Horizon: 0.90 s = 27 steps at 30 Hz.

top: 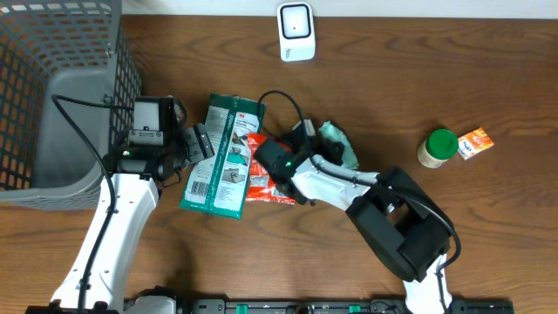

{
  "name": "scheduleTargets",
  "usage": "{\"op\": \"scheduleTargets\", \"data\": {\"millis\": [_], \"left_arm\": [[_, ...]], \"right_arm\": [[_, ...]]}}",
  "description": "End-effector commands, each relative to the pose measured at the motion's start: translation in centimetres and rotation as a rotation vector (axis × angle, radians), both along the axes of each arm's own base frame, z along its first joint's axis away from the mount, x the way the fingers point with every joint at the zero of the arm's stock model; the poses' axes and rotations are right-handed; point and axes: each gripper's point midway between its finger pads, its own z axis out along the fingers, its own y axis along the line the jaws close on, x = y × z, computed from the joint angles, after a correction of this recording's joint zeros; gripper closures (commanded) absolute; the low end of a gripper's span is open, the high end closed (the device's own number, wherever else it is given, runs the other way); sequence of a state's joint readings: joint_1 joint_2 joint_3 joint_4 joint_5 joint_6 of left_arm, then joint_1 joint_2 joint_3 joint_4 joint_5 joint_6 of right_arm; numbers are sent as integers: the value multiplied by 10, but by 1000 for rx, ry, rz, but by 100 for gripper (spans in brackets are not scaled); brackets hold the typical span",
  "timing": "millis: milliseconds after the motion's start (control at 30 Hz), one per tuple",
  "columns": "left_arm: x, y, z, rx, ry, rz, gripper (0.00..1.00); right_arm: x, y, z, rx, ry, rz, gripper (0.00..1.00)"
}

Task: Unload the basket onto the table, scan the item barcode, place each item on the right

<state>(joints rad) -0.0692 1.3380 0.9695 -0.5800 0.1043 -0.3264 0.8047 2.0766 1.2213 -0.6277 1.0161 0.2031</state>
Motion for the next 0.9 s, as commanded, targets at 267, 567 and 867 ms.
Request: {"op": "scheduleTargets", "data": {"millis": [267,567,867], "left_arm": [[4,2,6,5,-14,14,17],[4,2,6,5,-14,14,17],[4,2,6,5,-14,14,17]], "right_arm": [[13,-28,52,-395,-88,34,99],[27,-66,22,-217,6,-84,99],[22,-64,1,-148,86,-74,99]]}}
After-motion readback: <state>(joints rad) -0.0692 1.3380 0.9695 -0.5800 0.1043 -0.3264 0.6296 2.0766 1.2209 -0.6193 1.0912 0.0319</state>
